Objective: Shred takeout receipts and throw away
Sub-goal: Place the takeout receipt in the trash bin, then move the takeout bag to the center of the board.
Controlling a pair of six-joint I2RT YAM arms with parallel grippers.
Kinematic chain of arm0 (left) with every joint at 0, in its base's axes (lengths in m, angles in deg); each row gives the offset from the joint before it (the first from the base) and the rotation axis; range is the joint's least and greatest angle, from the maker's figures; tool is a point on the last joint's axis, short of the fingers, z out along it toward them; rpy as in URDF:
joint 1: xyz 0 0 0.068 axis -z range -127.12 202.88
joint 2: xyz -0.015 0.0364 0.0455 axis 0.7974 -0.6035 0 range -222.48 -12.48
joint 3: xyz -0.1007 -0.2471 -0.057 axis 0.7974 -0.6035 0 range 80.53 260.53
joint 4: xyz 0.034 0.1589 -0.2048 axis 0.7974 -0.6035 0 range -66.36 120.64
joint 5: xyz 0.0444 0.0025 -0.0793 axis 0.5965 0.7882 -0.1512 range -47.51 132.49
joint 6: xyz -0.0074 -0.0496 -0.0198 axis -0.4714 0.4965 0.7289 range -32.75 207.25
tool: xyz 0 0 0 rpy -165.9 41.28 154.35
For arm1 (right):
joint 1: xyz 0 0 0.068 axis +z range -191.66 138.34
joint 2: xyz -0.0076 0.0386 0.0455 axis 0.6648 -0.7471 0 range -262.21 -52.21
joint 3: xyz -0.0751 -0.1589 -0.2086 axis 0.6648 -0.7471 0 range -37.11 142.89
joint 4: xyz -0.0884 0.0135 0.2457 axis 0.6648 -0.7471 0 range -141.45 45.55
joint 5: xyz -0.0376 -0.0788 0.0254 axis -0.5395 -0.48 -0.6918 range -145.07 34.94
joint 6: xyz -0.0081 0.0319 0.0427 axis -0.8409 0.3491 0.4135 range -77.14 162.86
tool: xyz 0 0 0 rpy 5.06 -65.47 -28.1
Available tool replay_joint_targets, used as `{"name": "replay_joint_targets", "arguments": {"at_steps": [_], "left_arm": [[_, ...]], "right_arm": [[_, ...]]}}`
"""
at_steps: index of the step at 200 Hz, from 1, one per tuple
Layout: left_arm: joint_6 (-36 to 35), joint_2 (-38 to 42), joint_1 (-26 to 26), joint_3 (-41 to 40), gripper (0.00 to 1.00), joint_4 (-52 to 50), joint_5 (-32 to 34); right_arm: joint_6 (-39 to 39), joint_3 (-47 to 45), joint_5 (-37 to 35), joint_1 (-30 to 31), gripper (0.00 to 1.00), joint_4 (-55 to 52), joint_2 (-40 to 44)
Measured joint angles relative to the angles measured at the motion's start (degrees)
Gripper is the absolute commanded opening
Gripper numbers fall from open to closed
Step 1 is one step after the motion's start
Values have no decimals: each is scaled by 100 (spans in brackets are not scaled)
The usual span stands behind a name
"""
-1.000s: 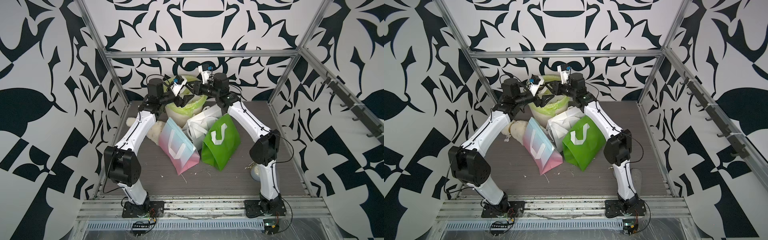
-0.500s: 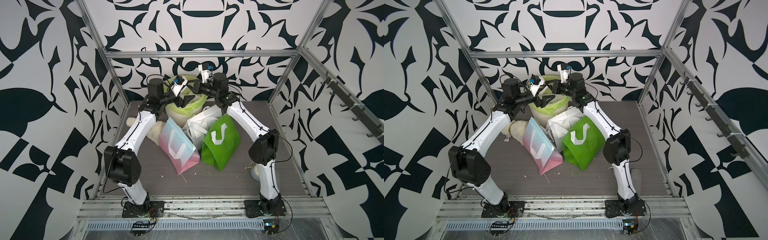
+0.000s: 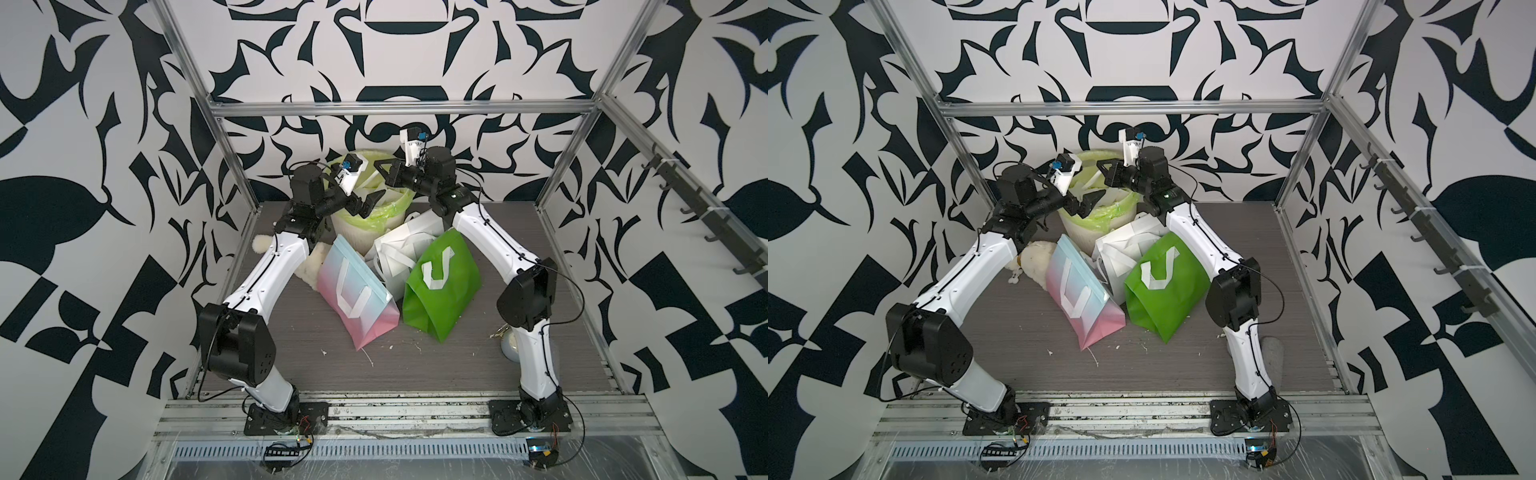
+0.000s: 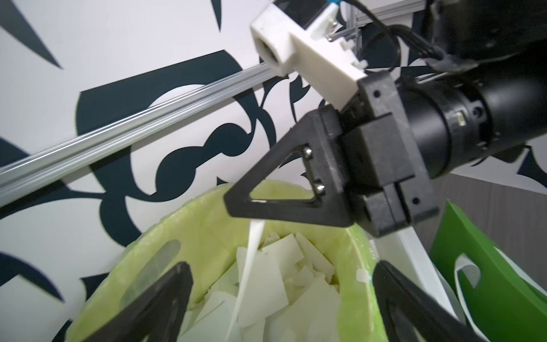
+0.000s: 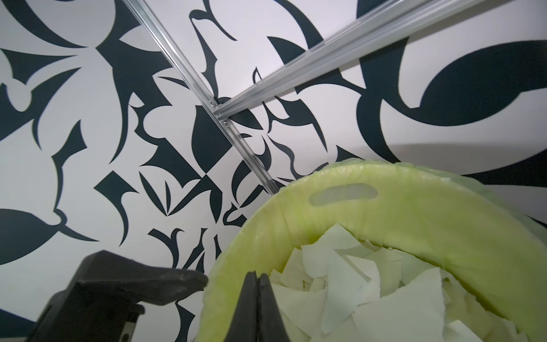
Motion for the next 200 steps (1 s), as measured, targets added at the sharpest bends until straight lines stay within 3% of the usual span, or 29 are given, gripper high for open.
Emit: {"name": "replay_joint_targets", "arguments": {"at_steps": [4, 31, 54, 80, 95, 135, 171, 200], "left_arm": [[55, 33, -2, -22, 100, 22, 66], [533, 236, -4, -92, 100, 83, 317], [1058, 437, -4, -92, 99, -72, 516], [1615, 638, -4, -24, 100, -599, 748], [1895, 691, -4, 85, 100, -977, 894], [2476, 905, -4, 142, 89, -2011, 1029], [2859, 1165, -4, 142, 80, -2865, 859], [2977, 1462, 37, 92, 78, -3307, 483]], "right_arm": [[-11, 0, -22, -2, 1, -20, 0], [-70, 2, -157, 0, 37, -214, 0], [-190, 13, -216, 0, 51, -367, 0], [-247, 39, -282, 7, 51, -483, 0], [-313, 61, -382, 15, 45, -603, 0], [-568, -46, -616, 63, 36, -960, 173], [-894, -1043, -767, 142, 34, -1305, 1298], [-1250, -2472, -1108, 431, 32, -1314, 2804]]}}
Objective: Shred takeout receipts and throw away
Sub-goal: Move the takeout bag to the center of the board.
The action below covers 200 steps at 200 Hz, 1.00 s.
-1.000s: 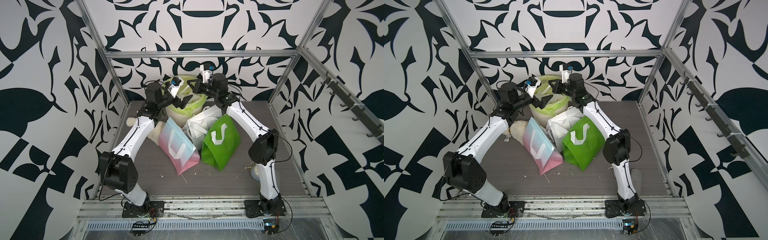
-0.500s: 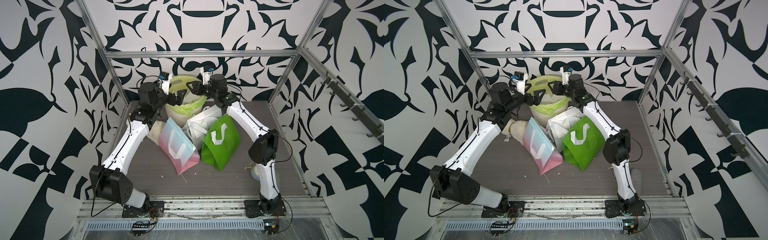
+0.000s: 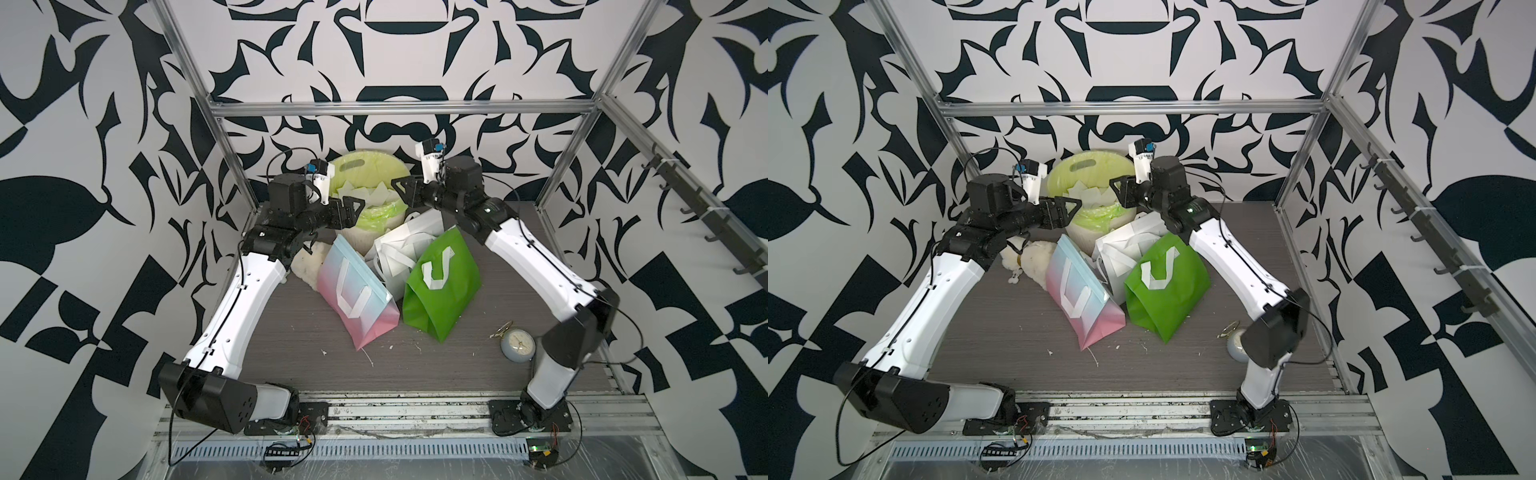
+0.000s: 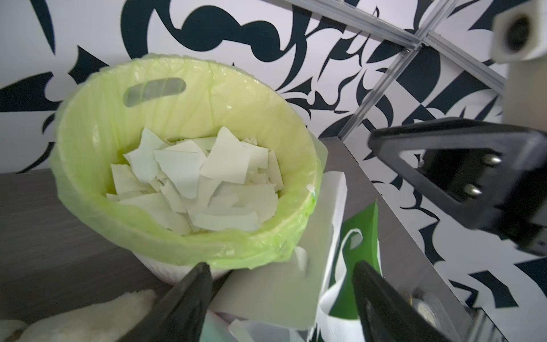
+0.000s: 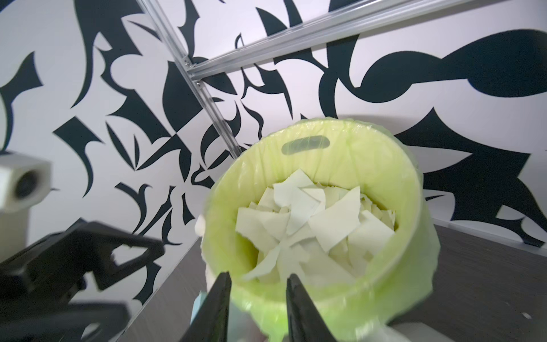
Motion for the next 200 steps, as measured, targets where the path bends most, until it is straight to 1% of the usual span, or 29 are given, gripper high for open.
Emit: {"name": "replay_joint_targets", "arguments": {"at_steps": [17, 34, 48, 56, 68, 107, 130, 153, 200], "left_arm": [[-81, 186, 160, -153, 78, -107, -177], [-409, 310, 595, -304, 80, -319, -153], [-691, 310, 1019, -361, 80, -511, 37], [-828, 295, 1237, -389, 80, -621, 188], [-938, 278, 1445, -409, 80, -791, 409], [-955, 264, 1451, -413, 77, -1032, 1316], [-859, 267, 1447, -474, 77, -1051, 1641], [-717, 267, 1447, -577, 80, -1045, 1784], [-459, 267, 1447, -702, 80, -1023, 1808]], "right_arm": [[-127, -863, -177, 306, 32, 50, 844], [-201, -1550, -293, 614, 32, 76, 1460], [-212, -1886, -389, 793, 31, 9, 1718], [-208, -2004, -442, 839, 29, -33, 1775], [-197, -2129, -525, 872, 26, -142, 1786], [-133, -2439, -763, 885, 25, -400, 1738], [-103, -2533, -868, 909, 24, -503, 1674], [-111, -2531, -966, 960, 24, -597, 1515], [-293, -2518, -1309, 1067, 22, -1176, 1217]]}}
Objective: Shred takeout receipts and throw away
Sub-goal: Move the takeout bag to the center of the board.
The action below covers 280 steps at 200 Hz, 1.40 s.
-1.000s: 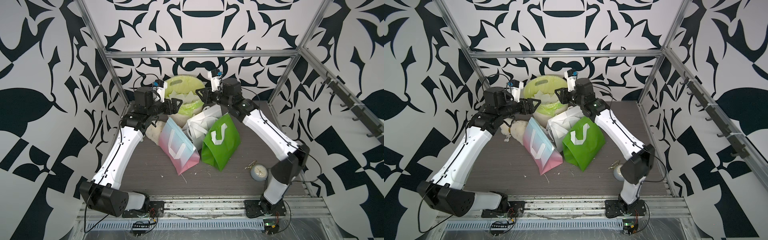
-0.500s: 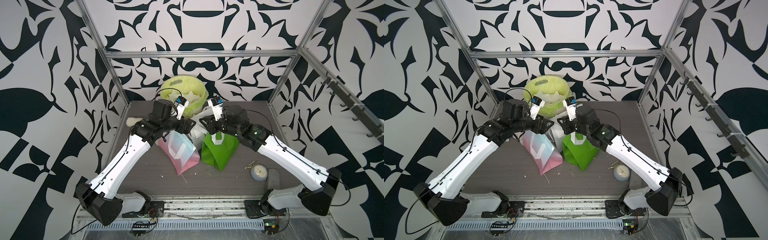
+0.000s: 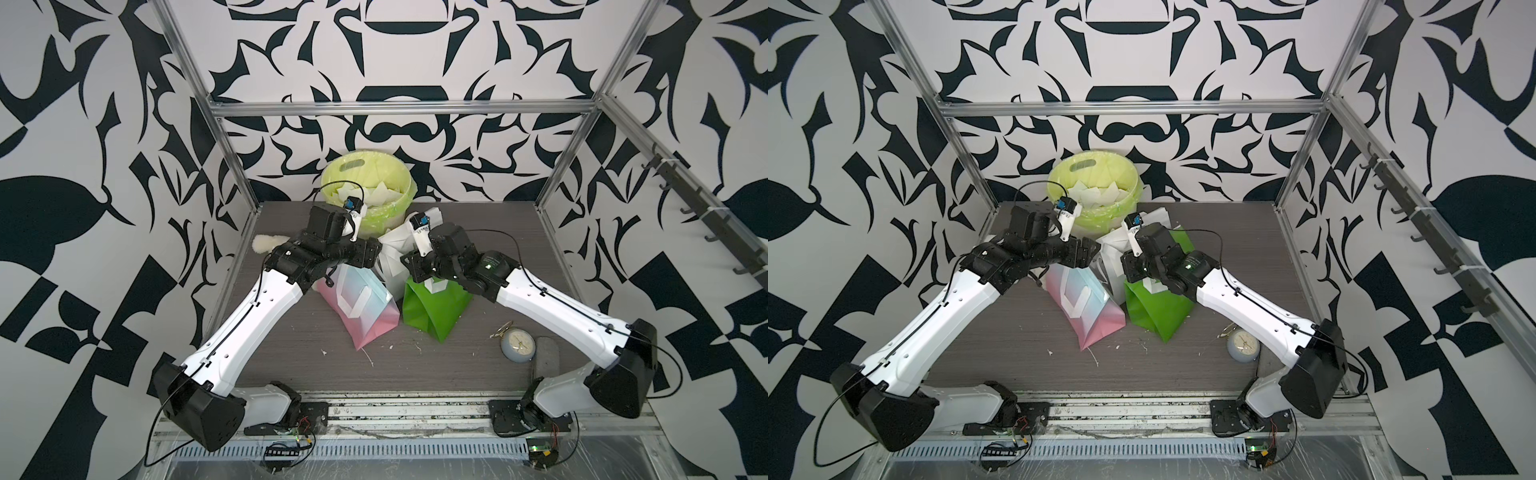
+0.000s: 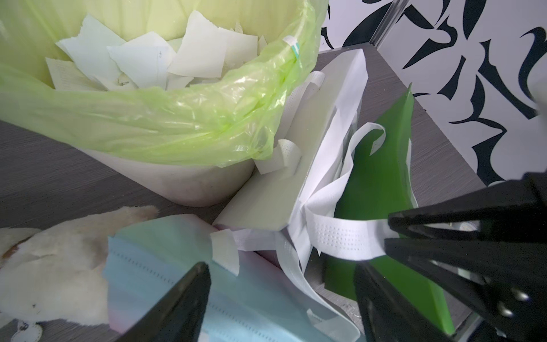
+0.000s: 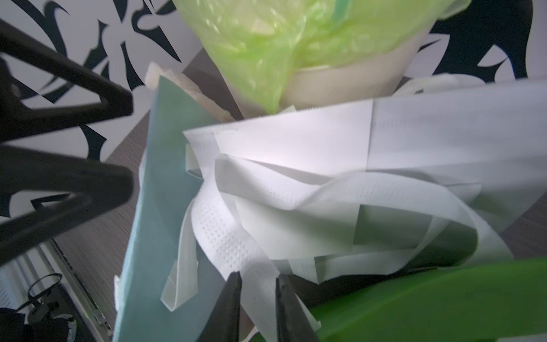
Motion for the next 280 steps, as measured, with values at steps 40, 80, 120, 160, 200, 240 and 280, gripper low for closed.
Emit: {"name": "replay_joint_targets", "arguments": {"at_steps": [40, 80, 120, 160, 200, 240, 280], "left_arm": [[133, -4, 0, 0, 78, 2, -46], [243, -114, 0, 7, 77, 4, -173], [345, -275, 0, 13, 76, 9, -267], [420, -313, 0, 37, 71, 11, -306], [505, -315, 0, 44, 64, 11, -310], [564, -315, 0, 44, 57, 26, -313], [603, -315, 0, 44, 53, 50, -326]], "right_arm": [[-153, -24, -334, 28, 17, -293, 129], [-256, -444, -826, 28, 15, -417, 673], [-380, -817, -1311, 28, 15, -468, 1032], [-442, -949, -1698, 24, 14, -535, 1167], [-479, -970, -2059, 11, 12, -649, 1207], [-501, -975, -2306, -208, 8, -780, 1235], [-501, -1012, -2393, -592, 8, -807, 1322]]}}
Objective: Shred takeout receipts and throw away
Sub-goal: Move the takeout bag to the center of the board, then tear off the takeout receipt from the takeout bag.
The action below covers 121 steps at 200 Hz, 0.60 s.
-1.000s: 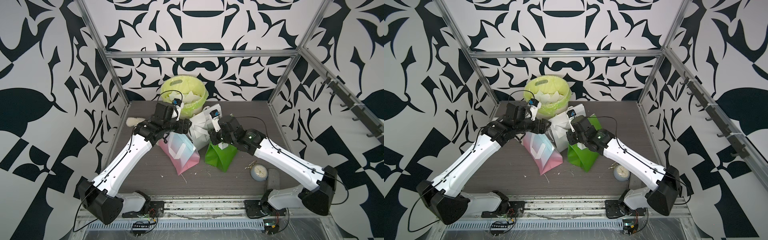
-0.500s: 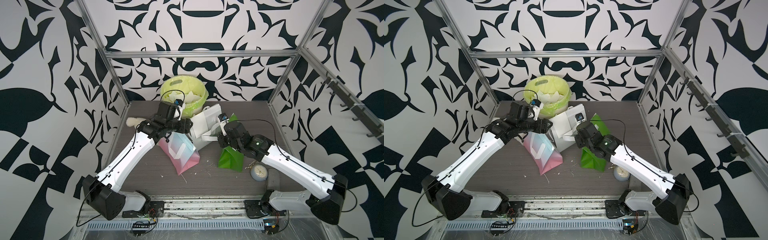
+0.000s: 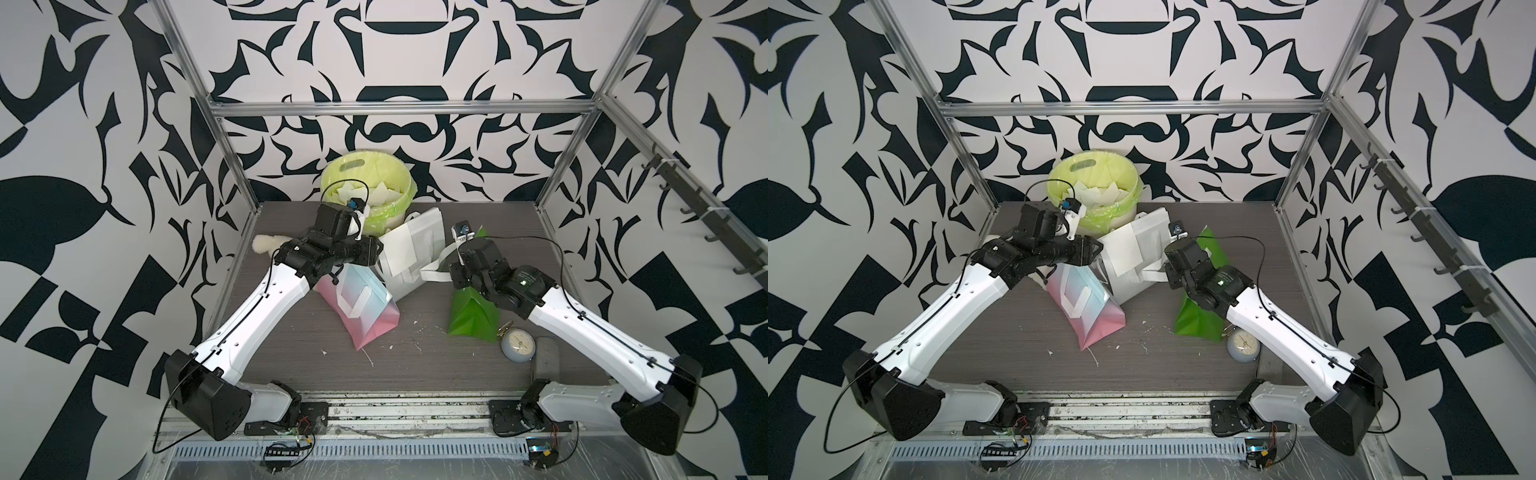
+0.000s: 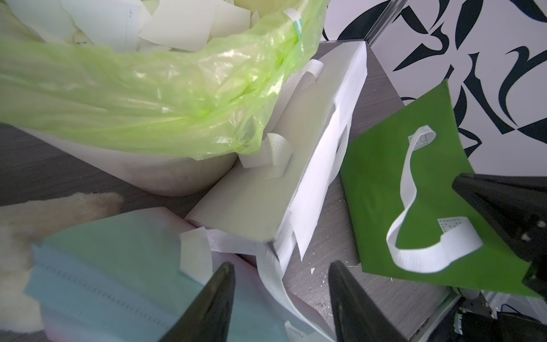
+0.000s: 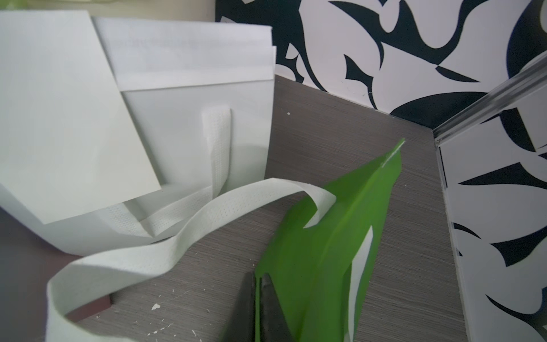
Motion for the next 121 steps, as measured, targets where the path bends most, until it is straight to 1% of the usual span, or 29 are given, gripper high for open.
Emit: {"name": "replay_joint_targets", "arguments": {"at_steps": [17, 49, 79, 121], "left_arm": [[20, 0, 0, 0, 51, 0, -4], [74, 0, 0, 0, 48, 0, -9], [105, 0, 0, 0, 48, -2, -28], [133, 0, 0, 0, 46, -2, -46]], "right_arm": [[2, 0, -7, -160, 9, 0, 37], [50, 0, 76, -302, 14, 15, 133], [199, 22, 367, -310, 17, 127, 363], [573, 264, 901, -308, 17, 378, 474]]}}
